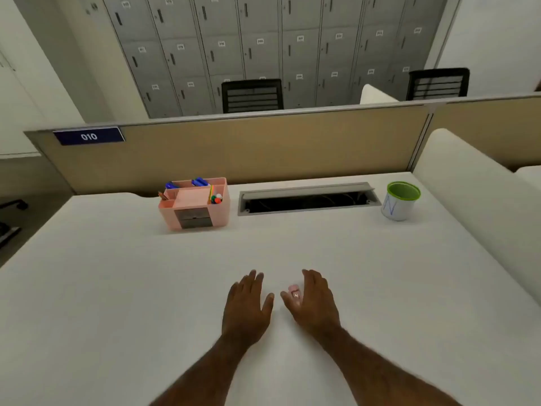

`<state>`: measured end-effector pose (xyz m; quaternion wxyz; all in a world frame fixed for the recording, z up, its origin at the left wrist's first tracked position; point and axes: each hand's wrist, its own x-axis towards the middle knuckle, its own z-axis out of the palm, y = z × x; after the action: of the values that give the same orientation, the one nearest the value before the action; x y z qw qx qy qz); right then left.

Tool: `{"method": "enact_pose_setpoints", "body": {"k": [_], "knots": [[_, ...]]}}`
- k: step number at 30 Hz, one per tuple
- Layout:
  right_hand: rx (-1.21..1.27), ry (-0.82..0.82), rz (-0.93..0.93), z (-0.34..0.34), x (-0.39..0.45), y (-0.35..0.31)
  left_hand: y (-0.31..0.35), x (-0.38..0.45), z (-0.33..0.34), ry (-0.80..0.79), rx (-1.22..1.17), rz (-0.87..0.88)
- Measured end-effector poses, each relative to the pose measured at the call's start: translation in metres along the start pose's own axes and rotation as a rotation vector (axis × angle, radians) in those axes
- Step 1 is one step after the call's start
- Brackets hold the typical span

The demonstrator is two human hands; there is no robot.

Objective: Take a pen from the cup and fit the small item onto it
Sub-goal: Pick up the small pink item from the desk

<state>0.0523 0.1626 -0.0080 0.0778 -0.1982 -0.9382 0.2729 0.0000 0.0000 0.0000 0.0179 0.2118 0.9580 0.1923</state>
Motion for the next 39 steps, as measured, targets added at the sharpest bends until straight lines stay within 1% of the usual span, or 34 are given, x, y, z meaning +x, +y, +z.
{"method": "enact_pose_setpoints", "body": {"k": [3, 6, 8, 10, 12, 15, 17, 19, 22, 27, 31, 32, 35, 36, 37, 39], "knots": [[-0.099, 0.067, 0.017, 0.006, -0.01, 0.001, 0.0, -0.008, 0.008, 0.008, -0.056, 0.009], [-0.211, 0.108, -0.01, 0.008, -0.021, 0.0, 0.005, -0.016, 0.015, 0.004, -0.193, 0.006], [-0.231, 0.111, -0.002, 0.005, -0.023, -0.003, 0.012, -0.016, 0.016, -0.013, -0.293, 0.004], [-0.136, 0.126, 0.017, 0.003, -0.025, -0.006, 0.023, -0.012, 0.014, -0.049, -0.426, -0.037], [0.018, 0.145, 0.041, 0.0, -0.026, -0.012, 0.037, -0.004, 0.008, -0.079, -0.607, -0.136], [0.248, 0.048, 0.087, -0.005, -0.028, -0.023, 0.054, 0.011, -0.003, -0.059, -0.855, -0.266], [0.287, -0.009, 0.09, -0.007, -0.027, -0.028, 0.061, 0.017, -0.009, -0.017, -0.957, -0.305], [0.304, 0.006, 0.087, -0.01, -0.025, -0.032, 0.065, 0.022, -0.013, 0.018, -1.039, -0.354], [0.315, 0.048, 0.064, -0.013, -0.021, -0.036, 0.068, 0.028, -0.02, 0.024, -1.137, -0.397], [0.32, 0.105, 0.015, -0.016, -0.017, -0.04, 0.07, 0.036, -0.027, 0.093, -1.209, -0.474], [0.325, 0.125, 0.009, -0.016, -0.013, -0.043, 0.074, 0.041, -0.034, 0.083, -1.295, -0.555], [0.327, 0.121, 0.007, -0.017, -0.013, -0.043, 0.075, 0.041, -0.034, 0.098, -1.261, -0.544], [0.374, 0.134, -0.015, -0.018, -0.01, -0.046, 0.076, 0.04, -0.036, 0.193, -0.963, -0.358], [0.39, 0.146, -0.022, -0.018, -0.01, -0.047, 0.076, 0.04, -0.037, 0.218, -0.914, -0.317], [0.402, 0.157, -0.026, -0.019, -0.009, -0.049, 0.077, 0.041, -0.037, 0.232, -0.901, -0.302], [0.408, 0.168, -0.03, -0.019, -0.007, -0.049, 0.078, 0.042, -0.037, 0.24, -0.947, -0.333]]}}
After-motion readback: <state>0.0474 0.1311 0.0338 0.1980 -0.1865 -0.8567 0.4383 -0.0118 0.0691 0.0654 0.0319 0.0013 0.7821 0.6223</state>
